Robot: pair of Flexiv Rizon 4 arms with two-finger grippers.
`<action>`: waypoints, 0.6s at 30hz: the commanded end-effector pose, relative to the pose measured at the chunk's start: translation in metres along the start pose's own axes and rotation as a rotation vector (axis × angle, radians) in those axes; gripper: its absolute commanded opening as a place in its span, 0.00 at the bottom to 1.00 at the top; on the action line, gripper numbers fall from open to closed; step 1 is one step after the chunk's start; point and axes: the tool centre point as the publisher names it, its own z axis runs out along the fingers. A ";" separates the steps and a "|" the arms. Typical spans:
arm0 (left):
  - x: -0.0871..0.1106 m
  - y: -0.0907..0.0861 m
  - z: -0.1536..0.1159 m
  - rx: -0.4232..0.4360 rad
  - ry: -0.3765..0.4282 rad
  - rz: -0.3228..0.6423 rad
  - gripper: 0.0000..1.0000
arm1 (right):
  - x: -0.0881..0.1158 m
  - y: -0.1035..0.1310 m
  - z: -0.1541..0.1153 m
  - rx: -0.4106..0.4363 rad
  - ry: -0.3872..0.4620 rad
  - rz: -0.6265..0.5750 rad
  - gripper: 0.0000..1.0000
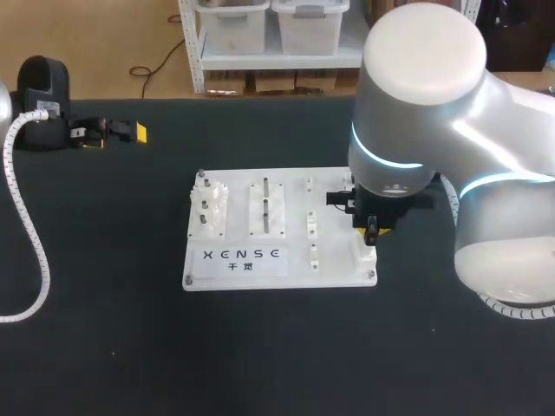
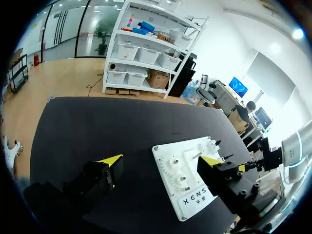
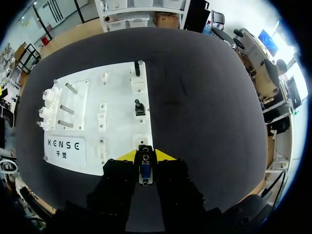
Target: Insert the USB connector, Ethernet cable, and multi-pin plug into their matching sockets one by one.
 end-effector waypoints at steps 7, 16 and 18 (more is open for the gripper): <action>0.000 0.000 0.000 0.000 0.000 0.000 1.00 | -0.007 0.002 -0.004 -0.010 -0.002 0.005 0.00; 0.000 0.000 0.000 0.000 0.000 0.000 1.00 | -0.010 0.002 -0.005 -0.014 -0.005 0.000 0.00; 0.000 0.000 0.000 0.000 0.000 0.000 1.00 | -0.009 0.002 -0.004 -0.012 -0.002 -0.002 0.00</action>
